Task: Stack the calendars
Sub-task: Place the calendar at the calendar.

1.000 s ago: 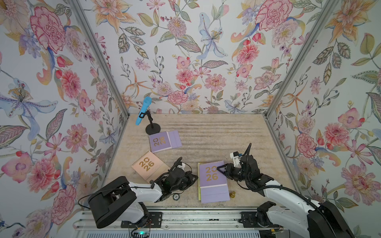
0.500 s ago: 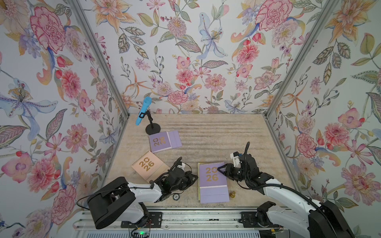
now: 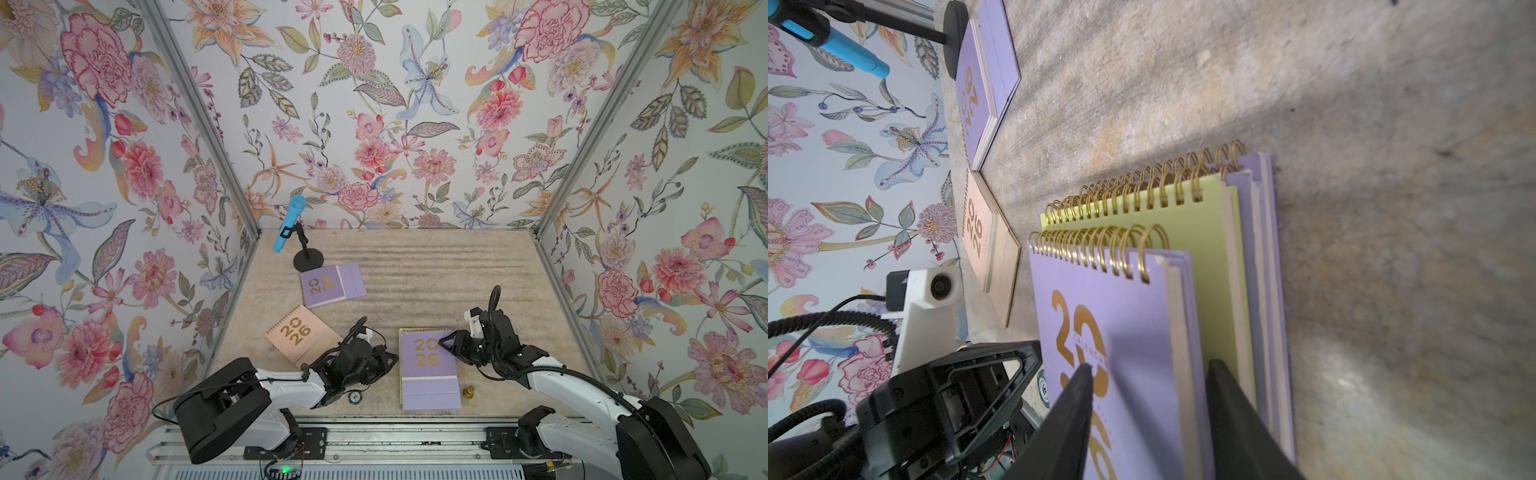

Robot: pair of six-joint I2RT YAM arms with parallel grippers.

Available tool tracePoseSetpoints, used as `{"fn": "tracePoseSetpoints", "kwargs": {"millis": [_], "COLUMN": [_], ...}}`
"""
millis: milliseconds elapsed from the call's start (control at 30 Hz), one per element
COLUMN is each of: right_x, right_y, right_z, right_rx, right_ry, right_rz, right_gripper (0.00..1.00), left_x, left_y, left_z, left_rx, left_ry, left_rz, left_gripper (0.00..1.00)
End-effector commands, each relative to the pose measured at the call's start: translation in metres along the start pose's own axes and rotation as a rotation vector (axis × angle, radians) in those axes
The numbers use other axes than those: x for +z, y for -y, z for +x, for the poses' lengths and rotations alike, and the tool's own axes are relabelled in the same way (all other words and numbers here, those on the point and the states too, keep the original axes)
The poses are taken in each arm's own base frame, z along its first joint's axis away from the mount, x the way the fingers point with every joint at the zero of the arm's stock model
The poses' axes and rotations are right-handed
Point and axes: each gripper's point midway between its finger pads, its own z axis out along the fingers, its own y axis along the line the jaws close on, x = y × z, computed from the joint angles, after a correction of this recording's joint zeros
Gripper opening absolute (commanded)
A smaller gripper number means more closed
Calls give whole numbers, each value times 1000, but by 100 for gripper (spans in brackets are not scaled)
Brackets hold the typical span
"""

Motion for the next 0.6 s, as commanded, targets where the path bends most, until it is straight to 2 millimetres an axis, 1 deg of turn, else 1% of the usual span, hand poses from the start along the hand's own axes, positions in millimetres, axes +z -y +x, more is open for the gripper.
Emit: {"fn": "tracePoseSetpoints", "kwargs": {"millis": [0,133,333,567], "right_x": [0,0,-3,-3], "right_y": [-8,-2,-1,2], "right_z": [-8,-10,-10,-8], "right_rx": [-19,-5,-1,3], "right_ry": [15,21,31,25], "right_rz": [3,35,33,33], "right_gripper": [43,42,40,34], "left_x": [-2,-1,0,3], "left_y": [3,5,7,12], "left_z": [0,0,-2,-7], "left_rx": [8,10,12,17], "left_ry": [3,3,5,10], "left_rz": [1,6,7,11], "left_gripper": [3,3,3,3]}}
